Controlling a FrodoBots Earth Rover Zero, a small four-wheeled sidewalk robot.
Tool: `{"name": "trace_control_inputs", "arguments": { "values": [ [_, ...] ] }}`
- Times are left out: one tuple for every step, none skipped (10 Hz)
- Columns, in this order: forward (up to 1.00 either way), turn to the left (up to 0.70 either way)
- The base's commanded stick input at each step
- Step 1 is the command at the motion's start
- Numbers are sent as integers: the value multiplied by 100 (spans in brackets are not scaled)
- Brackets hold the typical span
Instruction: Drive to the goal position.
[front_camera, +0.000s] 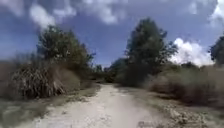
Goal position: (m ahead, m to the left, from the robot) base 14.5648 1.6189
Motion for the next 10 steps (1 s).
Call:
{"name": "trace_control_inputs", "arguments": {
  "values": [
    [100,40],
    [100,40],
    [100,30],
    [100,0],
    [100,0],
    [100,0],
    [100,0],
    [100,0],
    [100,0],
    [100,0]
  ]
}}
